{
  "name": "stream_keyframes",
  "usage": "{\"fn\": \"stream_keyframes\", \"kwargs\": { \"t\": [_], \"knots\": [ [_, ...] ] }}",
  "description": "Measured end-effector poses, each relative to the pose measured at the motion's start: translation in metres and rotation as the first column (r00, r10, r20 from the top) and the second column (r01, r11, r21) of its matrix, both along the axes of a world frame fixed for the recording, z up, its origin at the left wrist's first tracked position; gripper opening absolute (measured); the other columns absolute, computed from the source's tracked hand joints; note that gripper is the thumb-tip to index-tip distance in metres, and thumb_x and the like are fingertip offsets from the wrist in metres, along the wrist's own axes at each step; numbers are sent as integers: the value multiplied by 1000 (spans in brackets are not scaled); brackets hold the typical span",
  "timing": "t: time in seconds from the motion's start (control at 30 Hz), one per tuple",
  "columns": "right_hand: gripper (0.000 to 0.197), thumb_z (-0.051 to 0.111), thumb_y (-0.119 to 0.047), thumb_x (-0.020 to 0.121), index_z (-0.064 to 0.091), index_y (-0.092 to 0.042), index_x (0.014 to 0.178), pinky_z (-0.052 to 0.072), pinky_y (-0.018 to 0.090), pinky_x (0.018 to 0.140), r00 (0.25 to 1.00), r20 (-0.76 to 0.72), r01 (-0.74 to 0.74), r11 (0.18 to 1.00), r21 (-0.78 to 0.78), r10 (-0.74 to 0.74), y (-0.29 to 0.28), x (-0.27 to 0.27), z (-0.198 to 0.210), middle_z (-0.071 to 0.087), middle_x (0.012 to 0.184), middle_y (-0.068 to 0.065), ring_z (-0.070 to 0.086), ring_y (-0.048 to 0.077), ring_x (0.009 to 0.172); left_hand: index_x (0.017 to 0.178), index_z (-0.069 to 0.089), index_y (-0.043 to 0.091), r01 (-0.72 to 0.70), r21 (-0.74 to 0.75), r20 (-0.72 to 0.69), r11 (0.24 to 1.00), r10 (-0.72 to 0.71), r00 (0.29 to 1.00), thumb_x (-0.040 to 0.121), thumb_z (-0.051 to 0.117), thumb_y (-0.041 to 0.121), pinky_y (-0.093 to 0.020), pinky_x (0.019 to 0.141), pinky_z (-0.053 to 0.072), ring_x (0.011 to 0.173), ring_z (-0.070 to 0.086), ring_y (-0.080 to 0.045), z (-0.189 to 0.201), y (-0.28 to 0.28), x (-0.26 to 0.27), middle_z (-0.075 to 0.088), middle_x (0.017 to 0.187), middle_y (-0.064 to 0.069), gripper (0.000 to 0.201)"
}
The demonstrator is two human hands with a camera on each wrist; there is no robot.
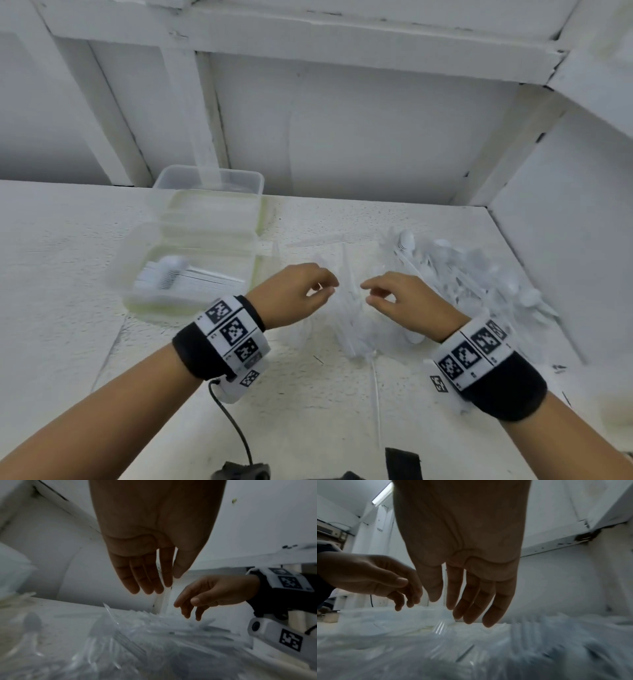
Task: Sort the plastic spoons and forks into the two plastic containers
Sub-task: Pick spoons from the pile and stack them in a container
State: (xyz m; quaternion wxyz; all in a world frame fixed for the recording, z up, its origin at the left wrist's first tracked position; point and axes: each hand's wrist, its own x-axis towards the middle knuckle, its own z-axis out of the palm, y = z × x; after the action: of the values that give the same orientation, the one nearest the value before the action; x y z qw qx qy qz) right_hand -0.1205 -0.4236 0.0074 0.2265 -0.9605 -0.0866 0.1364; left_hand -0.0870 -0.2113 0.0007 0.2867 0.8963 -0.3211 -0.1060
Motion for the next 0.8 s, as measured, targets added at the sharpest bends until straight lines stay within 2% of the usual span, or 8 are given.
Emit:
{"fn": "stream_keyframes", "kwargs": {
  "t": [0.07, 0.13, 0.2, 0.33, 0.5, 0.63, 0.73, 0.8],
  "knots": [
    [33, 53, -26, 94, 57, -18, 126, 43, 23, 92, 999, -22, 39, 999, -14, -39, -12, -11, -7, 62, 111, 3, 57, 13, 101, 121, 59, 15, 52, 65, -10, 997, -52, 999, 97, 46, 25, -16, 87, 35, 108, 53, -14, -9, -15, -1, 58, 118, -1, 29],
    [34, 52, -26, 94, 56, -18, 127, 40, 22, 91, 998, -27, 60, 998, -26, -61, -20, -20, -14, 61, 113, 3, 56, 13, 102, 125, 57, 16, 110, 129, 15, 986, -113, 993, 97, 45, 25, -24, 97, 36, 118, 48, -18, -17, -27, -1, 53, 129, -2, 32],
    [34, 51, -26, 95, 55, -19, 128, 39, 21, 90, 998, -23, 55, 997, -51, -57, -24, -26, -21, 60, 114, 2, 54, 14, 104, 132, 50, 18, 161, 220, 43, 962, -175, 984, 98, 43, 29, -33, 102, 36, 127, 41, -19, -25, -37, -3, 45, 139, -2, 37],
    [32, 49, -23, 96, 57, -18, 126, 37, 21, 90, 999, 15, 40, 998, -48, -40, -27, -30, -30, 60, 115, 2, 53, 15, 106, 144, 33, 24, 234, 422, 32, 876, -272, 962, 98, 37, 40, -37, 110, 28, 139, 24, -16, -40, -47, -6, 30, 151, 1, 49],
    [33, 47, -23, 97, 56, -18, 128, 36, 22, 91, 999, 21, 27, 999, -48, -26, -27, -26, -31, 58, 118, 3, 51, 16, 110, 136, 43, 27, 244, 453, 36, 857, -291, 956, 96, 39, 44, -33, 108, 23, 137, 24, -17, -43, -35, -8, 30, 147, 3, 43],
    [33, 48, -30, 96, 55, -30, 128, 37, 31, 96, 999, 12, -50, 993, -109, 52, -17, -26, -31, 52, 123, 0, 44, 20, 116, 125, 55, 29, 248, 419, 35, 874, -289, 957, 96, 38, 43, -31, 104, 27, 133, 30, -14, -42, -15, -12, 32, 145, 7, 36],
    [36, 49, -47, 91, 52, -44, 127, 26, 32, 101, 984, -44, -179, 955, -235, 173, -5, -30, -28, 41, 131, -8, 33, 18, 122, 118, 60, 29, 253, 406, 19, 878, -285, 958, 84, 16, 58, -30, 101, 29, 131, 33, -14, -42, -4, -15, 34, 143, 8, 63],
    [36, 51, -49, 89, 54, -43, 125, 22, 35, 102, 974, -93, -223, 935, -277, 205, 2, -32, -30, 37, 134, -8, 29, 18, 124, 114, 62, 28, 243, 396, 22, 885, -274, 962, 74, 5, 60, -30, 99, 30, 129, 35, -14, -44, 1, -17, 37, 142, 7, 77]
  ]
}}
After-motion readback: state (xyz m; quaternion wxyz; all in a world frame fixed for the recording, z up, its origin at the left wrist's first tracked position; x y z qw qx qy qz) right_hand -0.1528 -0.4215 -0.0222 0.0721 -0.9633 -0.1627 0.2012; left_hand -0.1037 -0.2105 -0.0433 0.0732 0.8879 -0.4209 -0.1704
